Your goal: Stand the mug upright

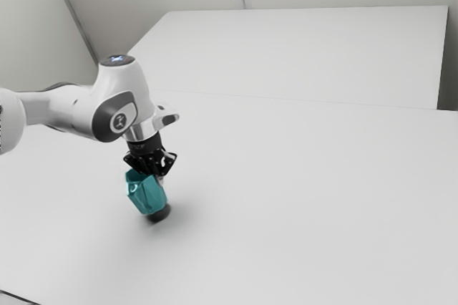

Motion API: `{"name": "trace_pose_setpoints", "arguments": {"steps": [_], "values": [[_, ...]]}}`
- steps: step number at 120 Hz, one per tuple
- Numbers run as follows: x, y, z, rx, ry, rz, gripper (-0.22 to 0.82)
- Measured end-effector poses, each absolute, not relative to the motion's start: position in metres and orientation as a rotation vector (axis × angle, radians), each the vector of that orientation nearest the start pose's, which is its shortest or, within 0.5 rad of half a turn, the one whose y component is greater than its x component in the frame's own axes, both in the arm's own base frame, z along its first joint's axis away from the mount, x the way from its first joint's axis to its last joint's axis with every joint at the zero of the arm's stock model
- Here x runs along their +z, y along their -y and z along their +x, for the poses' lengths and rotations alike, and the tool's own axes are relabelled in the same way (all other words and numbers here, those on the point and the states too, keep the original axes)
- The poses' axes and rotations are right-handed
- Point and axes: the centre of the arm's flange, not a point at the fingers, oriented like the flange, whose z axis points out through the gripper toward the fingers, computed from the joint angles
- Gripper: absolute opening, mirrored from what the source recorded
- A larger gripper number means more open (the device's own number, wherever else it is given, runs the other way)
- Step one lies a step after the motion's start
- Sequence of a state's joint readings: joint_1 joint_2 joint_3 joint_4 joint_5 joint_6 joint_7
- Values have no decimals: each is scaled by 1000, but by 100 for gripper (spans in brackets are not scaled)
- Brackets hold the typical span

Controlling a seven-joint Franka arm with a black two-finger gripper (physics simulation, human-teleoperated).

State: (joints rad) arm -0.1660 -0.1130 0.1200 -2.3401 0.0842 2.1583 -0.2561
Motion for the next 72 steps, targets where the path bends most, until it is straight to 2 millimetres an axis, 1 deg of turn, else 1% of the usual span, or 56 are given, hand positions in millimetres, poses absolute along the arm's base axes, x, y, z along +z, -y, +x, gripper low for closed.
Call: {"name": "trace_pose_setpoints", "arguments": {"steps": [32,72], "values": [[359,20,486,96,289,-3067,-18],[354,22,492,101,311,-3061,-18]]}}
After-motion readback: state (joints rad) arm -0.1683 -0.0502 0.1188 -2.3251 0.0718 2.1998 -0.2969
